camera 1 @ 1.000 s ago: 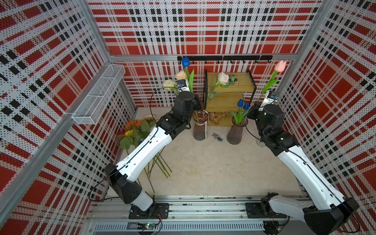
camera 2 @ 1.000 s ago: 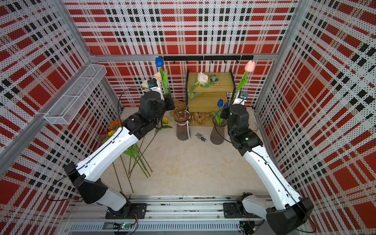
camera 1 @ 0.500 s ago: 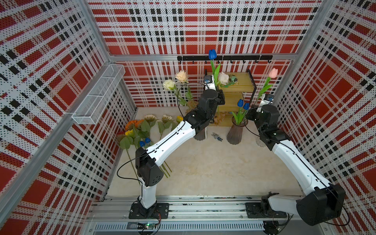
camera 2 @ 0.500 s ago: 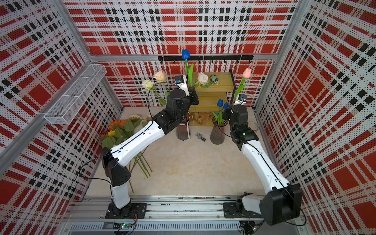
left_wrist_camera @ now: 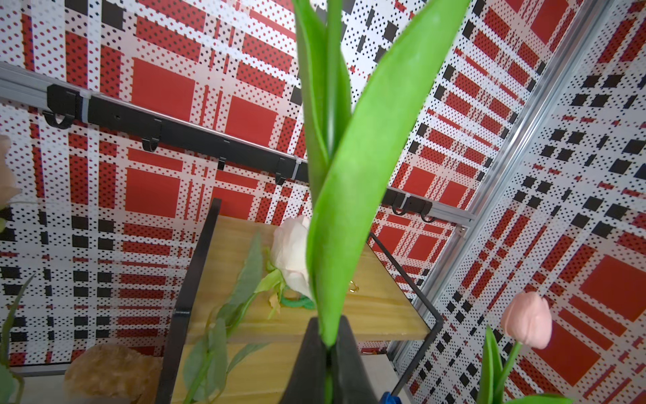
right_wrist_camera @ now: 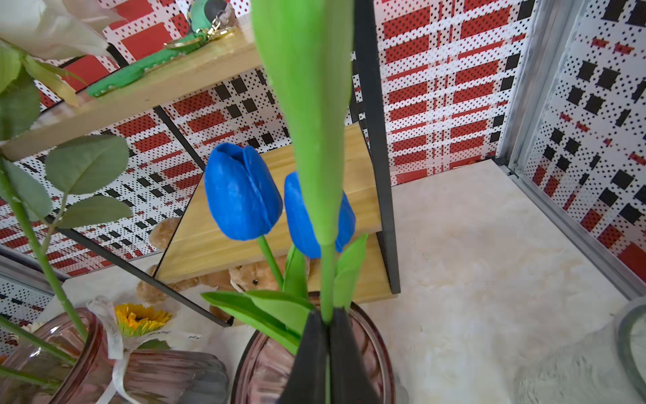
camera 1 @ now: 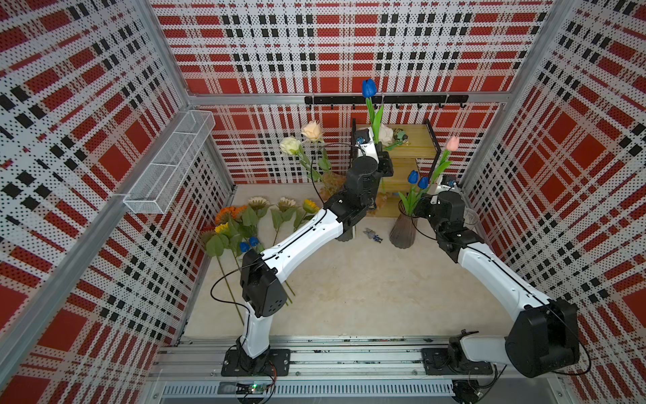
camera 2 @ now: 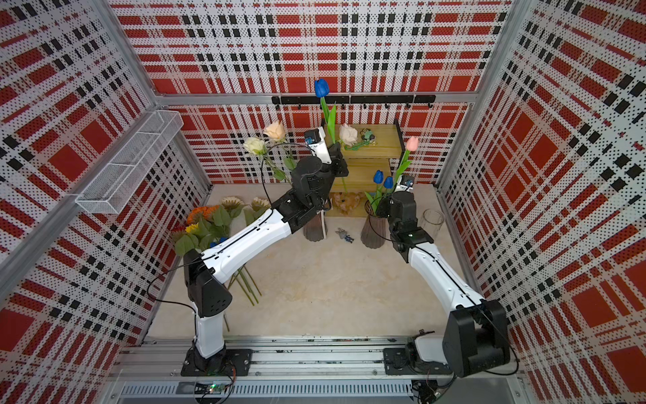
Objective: Arrange the flowers in different vases according to their variety
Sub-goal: Insert the flower into the vase.
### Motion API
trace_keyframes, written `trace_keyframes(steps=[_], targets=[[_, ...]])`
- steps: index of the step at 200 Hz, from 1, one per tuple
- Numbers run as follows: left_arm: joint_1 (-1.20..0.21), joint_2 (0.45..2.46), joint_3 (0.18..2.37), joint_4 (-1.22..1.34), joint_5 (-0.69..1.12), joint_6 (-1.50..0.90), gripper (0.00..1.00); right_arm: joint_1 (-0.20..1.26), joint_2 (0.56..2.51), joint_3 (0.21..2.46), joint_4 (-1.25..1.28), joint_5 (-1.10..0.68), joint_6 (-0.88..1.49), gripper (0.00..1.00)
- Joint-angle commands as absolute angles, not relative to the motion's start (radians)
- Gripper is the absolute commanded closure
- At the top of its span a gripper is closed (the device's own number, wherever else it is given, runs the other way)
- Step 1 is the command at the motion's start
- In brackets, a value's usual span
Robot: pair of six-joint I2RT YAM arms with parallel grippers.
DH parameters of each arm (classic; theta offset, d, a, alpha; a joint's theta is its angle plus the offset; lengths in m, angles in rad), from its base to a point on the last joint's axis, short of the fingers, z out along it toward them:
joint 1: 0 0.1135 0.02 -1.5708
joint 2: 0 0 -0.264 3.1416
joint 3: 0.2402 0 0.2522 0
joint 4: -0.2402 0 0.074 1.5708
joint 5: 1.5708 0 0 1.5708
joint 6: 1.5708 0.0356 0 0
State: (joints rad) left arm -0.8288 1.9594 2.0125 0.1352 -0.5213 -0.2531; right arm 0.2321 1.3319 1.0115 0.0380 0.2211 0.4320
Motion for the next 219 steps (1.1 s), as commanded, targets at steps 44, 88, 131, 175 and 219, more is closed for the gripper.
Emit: trace_keyframes(steps=[44,88,131,175,219], targets=[[-0.842,2.032,2.01,0.245,-0.5,-0.237,1.0,0.225,1.248,0.944,0.025,0.221,0.465,0.48],[-0.858,2.076,2.011,0.293,-0.482,-0.254,1.0,0.227,1.142,0.961,-0.058,0.282,0.465,0.23],[-0.878,2.156,2.054,0.326,-0.466,-0.291,1.0,0.226,1.037,1.004,-0.169,0.367,0.478,0.11],[-0.901,2.255,2.122,0.357,-0.453,-0.306,1.0,0.225,1.009,1.052,-0.23,0.368,0.468,0.08],[-0.918,2.297,2.109,0.413,-0.469,-0.292,1.0,0.225,0.996,1.087,-0.254,0.379,0.442,0.08]])
